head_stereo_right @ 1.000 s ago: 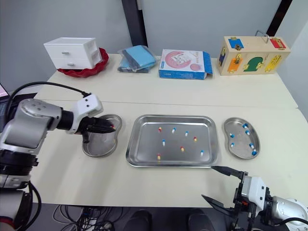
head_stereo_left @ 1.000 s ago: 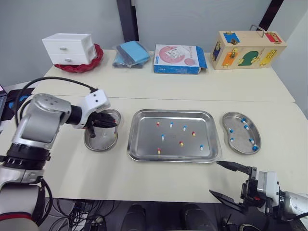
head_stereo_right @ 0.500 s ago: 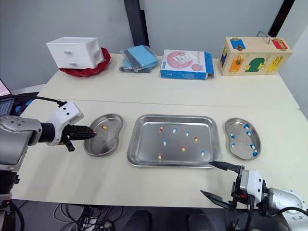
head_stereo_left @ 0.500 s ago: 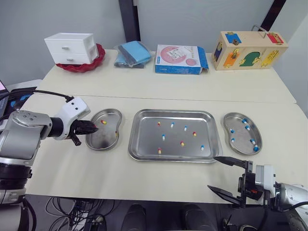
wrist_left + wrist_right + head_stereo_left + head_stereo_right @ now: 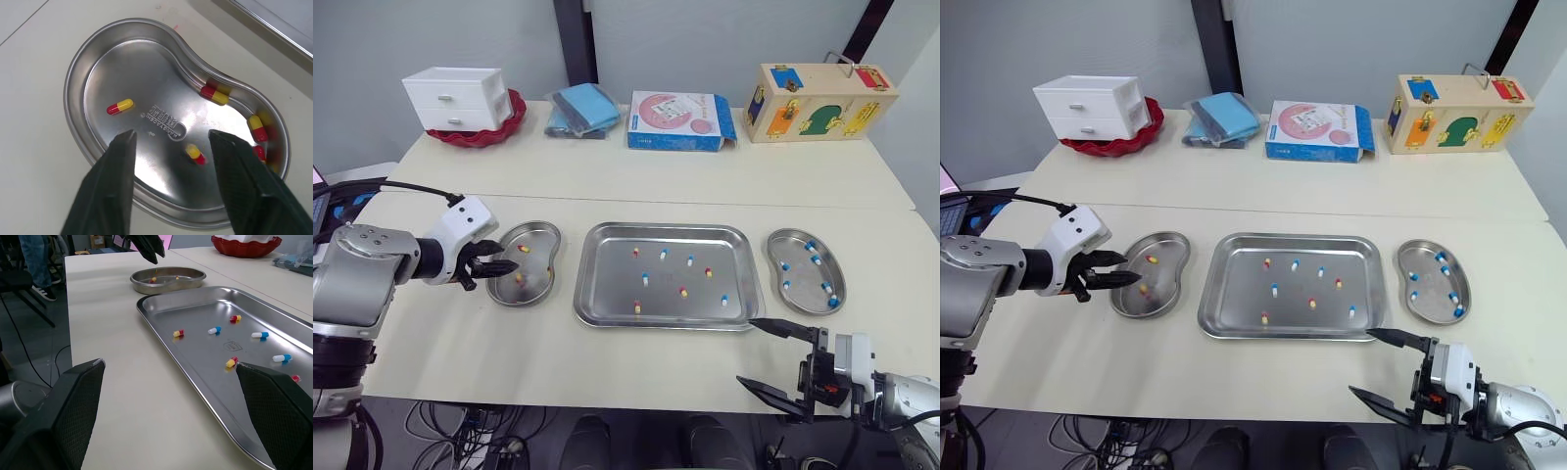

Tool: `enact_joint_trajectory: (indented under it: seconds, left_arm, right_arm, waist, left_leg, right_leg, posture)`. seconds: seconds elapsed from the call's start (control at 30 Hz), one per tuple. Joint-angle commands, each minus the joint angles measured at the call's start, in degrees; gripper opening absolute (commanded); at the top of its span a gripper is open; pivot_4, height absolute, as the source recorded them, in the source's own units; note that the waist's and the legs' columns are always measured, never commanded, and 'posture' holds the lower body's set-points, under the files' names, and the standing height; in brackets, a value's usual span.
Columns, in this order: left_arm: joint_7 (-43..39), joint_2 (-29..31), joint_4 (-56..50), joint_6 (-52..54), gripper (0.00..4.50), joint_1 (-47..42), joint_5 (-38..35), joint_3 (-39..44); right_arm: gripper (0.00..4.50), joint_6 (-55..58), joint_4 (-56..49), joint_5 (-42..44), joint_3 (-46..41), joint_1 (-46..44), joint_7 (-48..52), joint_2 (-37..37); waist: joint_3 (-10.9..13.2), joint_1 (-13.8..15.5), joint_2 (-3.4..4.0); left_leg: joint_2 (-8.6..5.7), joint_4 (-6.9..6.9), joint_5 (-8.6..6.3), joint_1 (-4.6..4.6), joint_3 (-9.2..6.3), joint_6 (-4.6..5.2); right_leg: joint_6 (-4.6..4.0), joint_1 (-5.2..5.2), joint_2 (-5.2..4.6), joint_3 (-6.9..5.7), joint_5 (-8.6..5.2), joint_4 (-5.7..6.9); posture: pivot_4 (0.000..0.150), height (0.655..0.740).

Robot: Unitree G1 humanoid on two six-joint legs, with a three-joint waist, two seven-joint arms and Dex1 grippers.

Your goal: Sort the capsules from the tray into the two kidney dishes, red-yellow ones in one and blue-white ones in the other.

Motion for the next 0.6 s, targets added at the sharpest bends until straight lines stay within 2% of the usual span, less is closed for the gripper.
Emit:
enact_joint_trajectory:
  seconds: [0.03,0.1,0.13,0.43,0.6]
  left_arm:
    - [0.13,1.36,-1.30,0.39,3.68,-0.91,-0.64,0.06]
    - [0.13,1.37,-1.35,0.39,4.36,-0.90,-0.71,0.07]
    - [0.17,1.39,-1.30,0.39,4.48,-0.95,-0.73,0.08]
    - [-0.19,0.90,-2.90,0.40,4.48,1.09,-4.34,3.44]
    - [-0.06,0.60,-4.65,-2.84,4.48,9.21,-8.68,13.56]
  right_arm:
    - [4.50,-0.61,-1.18,0.94,-1.44,0.01,-0.03,-0.17]
    - [4.50,-0.65,-1.20,0.94,-1.49,-0.12,-0.06,-0.19]
    - [4.50,-0.67,-1.22,0.96,-1.52,-0.14,-0.06,-0.19]
    - [4.50,2.72,-2.53,1.77,-3.58,0.75,-1.44,-1.81]
    - [4.50,13.70,-5.51,4.19,-9.49,2.87,-2.81,-9.03]
  waist:
    - [0.00,0.00,0.00]
    - [0.00,0.00,0.00]
    - [0.00,0.00,0.00]
    - [0.00,0.00,0.00]
    - [0.02,-0.16,0.04]
  left_leg:
    - [0.00,0.00,0.00,0.00,0.00,0.00]
    - [0.00,0.00,0.00,0.00,0.00,0.00]
    - [0.00,0.00,0.00,0.00,0.00,0.00]
    - [0.00,0.00,0.00,0.00,0.00,0.00]
    - [0.00,-0.03,0.00,0.00,0.06,0.00]
  right_leg:
    - [0.00,0.00,0.00,0.00,0.00,0.00]
    - [0.00,0.00,0.00,0.00,0.00,0.00]
    - [0.00,0.00,0.00,0.00,0.00,0.00]
    - [0.00,0.00,0.00,0.00,0.00,0.00]
    - [0.00,-0.02,-0.01,0.07,0.00,0.00]
  posture:
    - [0.150,0.7400]
    - [0.150,0.7400]
    - [0.150,0.7400]
    - [0.150,0.7400]
    - [0.150,0.7400]
